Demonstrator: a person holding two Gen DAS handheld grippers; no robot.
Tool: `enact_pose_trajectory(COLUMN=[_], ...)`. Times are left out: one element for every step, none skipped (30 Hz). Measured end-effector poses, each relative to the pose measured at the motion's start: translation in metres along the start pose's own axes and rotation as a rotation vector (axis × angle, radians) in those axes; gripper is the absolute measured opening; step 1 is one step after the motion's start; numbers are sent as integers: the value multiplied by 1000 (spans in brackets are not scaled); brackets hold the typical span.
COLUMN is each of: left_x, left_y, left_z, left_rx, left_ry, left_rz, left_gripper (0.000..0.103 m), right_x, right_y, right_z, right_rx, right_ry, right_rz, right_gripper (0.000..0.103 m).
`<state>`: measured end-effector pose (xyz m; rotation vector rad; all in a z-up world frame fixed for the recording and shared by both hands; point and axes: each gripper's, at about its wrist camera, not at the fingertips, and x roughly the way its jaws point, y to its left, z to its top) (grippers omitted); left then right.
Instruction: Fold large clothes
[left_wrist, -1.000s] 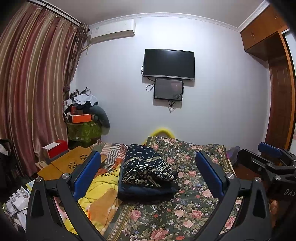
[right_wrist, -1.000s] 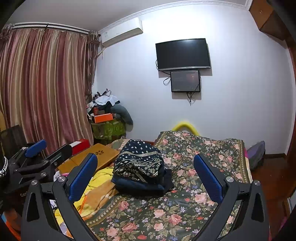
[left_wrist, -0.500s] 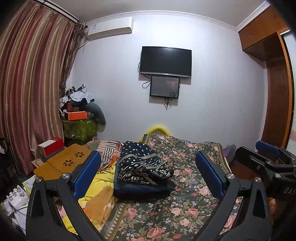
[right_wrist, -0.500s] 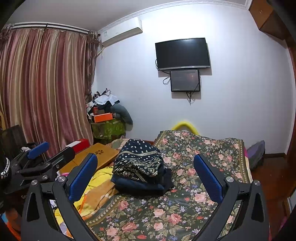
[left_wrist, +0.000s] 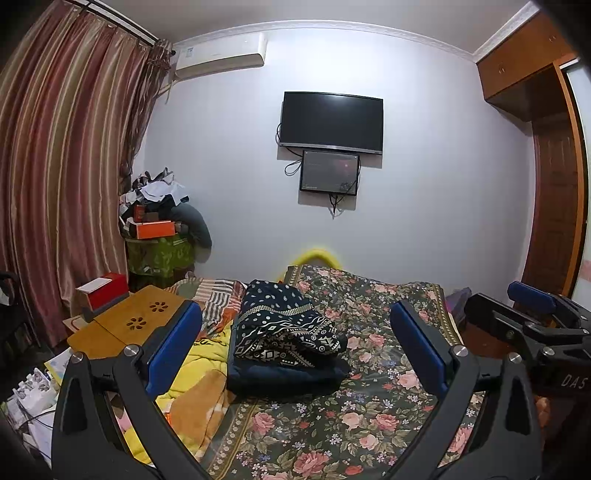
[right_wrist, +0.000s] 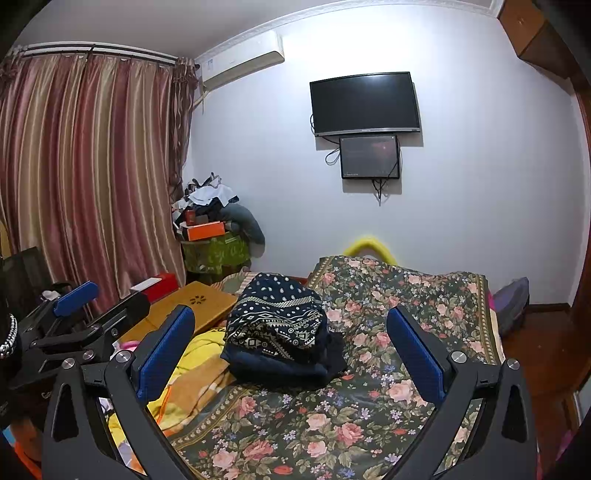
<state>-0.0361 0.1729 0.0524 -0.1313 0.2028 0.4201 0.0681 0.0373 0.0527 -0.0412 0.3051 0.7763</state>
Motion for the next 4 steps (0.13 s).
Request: enact_pose_trajectory(left_x=[0,0,1,2], left_y=[0,1,2,3], left_z=[0,1,1,1], left_rx=[0,-1,-3,-4], left_ry=[-1,-1,1,2], left_rz=[2,3,6,7], left_gripper=[102,102,102,102], right_x=[0,0,1,1], right_y=[0,0,0,0], right_z=[0,0,0,-1], right_rx=[-1,0,0,0], right_ry=[0,1,2,2], right_rz=[0,0,1,1], right_gripper=[103,103,103,103])
